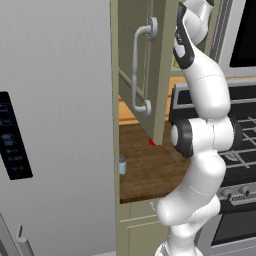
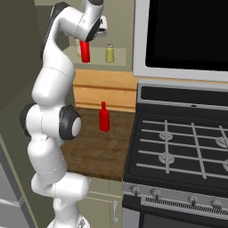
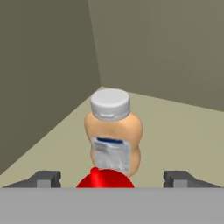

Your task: Put the shaker and condiment bottle from the counter next to their counterparts in the cabinet.

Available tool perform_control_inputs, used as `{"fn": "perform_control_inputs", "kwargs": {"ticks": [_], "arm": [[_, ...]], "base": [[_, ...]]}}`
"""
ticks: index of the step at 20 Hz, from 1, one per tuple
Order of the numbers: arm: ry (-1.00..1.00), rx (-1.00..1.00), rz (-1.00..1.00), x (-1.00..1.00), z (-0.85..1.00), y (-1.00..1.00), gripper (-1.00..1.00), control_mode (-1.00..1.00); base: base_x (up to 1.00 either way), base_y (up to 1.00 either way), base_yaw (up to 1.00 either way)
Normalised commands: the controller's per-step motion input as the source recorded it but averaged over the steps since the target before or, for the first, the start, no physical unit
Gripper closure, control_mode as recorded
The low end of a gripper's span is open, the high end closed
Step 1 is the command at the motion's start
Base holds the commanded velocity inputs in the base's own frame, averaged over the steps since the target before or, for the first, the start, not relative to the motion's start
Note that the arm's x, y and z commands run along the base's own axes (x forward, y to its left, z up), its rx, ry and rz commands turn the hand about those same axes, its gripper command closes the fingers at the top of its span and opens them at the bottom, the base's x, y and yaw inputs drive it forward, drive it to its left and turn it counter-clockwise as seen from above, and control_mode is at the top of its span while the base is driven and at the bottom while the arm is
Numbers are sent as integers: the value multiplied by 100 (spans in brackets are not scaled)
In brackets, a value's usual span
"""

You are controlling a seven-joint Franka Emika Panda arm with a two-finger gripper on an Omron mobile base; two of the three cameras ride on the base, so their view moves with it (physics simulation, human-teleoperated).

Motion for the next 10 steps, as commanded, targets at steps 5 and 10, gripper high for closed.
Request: {"fn": "perform_control_inputs", "kwargs": {"ticks": [5,10], "arm": [[0,0,0,1,0,0,-100,-100],[0,0,0,-17,0,0,-100,-100]], "base": [[0,0,0],[0,0,0]]}}
